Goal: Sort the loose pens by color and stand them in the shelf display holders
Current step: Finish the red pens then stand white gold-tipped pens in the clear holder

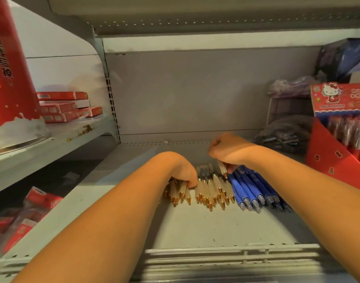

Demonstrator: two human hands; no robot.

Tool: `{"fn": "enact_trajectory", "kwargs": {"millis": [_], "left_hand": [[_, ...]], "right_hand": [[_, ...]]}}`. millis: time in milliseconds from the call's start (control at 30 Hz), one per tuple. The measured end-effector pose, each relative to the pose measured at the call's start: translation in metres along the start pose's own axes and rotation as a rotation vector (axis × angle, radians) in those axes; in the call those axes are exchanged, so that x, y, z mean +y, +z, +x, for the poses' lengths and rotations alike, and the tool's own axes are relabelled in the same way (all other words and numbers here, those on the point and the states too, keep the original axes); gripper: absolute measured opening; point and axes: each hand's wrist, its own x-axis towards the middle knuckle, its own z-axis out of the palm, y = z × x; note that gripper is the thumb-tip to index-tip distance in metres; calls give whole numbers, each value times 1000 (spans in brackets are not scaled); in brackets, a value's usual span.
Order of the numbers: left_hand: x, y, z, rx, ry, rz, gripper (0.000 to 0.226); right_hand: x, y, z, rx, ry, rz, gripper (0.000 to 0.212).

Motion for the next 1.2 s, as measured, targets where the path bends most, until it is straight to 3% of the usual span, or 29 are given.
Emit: {"fn": "enact_trajectory", "kwargs": {"millis": [300, 533, 700, 900, 1067, 1200], "left_hand": [[-9, 5, -11, 101, -98, -26, 41], [2, 6, -19, 53, -159, 6, 37], [11, 8, -16, 104, -217, 188, 30], [9, 11, -13, 162, -248, 217, 25], [0, 15, -10, 288, -266, 56, 3], [-16, 13, -10, 402, -236, -126, 10]], "right_hand": [[-1, -4, -4, -63, -84, 78, 15], [-9, 1, -7, -105, -122, 45, 8], [-10, 1, -7, -108, -133, 69, 5], [-6, -4, -11, -56, -127, 168, 14], [-6, -9, -13, 21, -125, 219, 19], [-4, -15, -15, 91, -134, 330, 12]]}}
